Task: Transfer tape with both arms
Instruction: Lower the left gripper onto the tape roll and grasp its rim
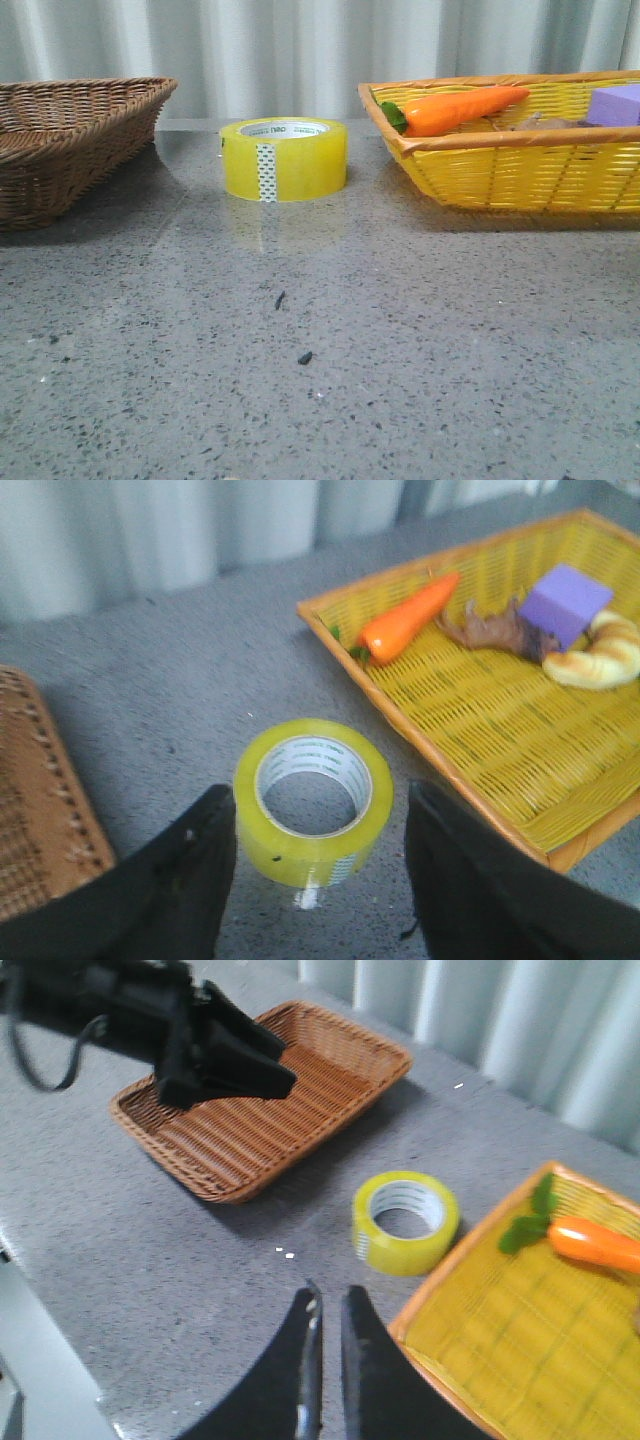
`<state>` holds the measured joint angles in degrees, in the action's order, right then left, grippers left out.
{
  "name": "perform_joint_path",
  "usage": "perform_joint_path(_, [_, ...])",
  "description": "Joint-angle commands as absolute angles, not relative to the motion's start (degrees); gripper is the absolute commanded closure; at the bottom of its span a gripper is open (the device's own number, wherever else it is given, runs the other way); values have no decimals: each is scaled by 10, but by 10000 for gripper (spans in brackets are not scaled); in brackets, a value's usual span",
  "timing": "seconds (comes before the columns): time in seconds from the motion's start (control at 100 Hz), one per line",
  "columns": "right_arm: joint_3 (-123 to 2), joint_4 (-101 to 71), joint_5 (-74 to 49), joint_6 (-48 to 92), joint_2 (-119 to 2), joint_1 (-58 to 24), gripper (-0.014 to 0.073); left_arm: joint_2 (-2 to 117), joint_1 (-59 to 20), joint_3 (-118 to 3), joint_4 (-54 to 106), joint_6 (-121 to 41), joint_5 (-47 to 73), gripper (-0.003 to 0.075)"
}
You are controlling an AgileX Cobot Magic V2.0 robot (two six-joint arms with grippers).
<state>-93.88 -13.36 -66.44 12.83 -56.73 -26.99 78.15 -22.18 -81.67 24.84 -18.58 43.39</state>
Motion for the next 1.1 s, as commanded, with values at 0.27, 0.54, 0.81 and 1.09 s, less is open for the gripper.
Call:
perform_joint_path(0.27, [-686, -114, -459, 95, -338, -271, 634, 1008, -236, -1069, 207, -76, 564, 315])
perform_joint_path(0.54, [-668, -114, -480, 86, -319, -271, 634, 1064, -236, -1080, 188, -70, 563, 253])
perform_joint_path(0.81, [-668, -114, -472, 85, -319, -271, 634, 1096, -236, -1080, 238, -68, 562, 255])
perform_joint_path(1.09, [-668, -114, -476, 85, -319, -271, 634, 1125, -236, -1080, 236, -71, 577, 258])
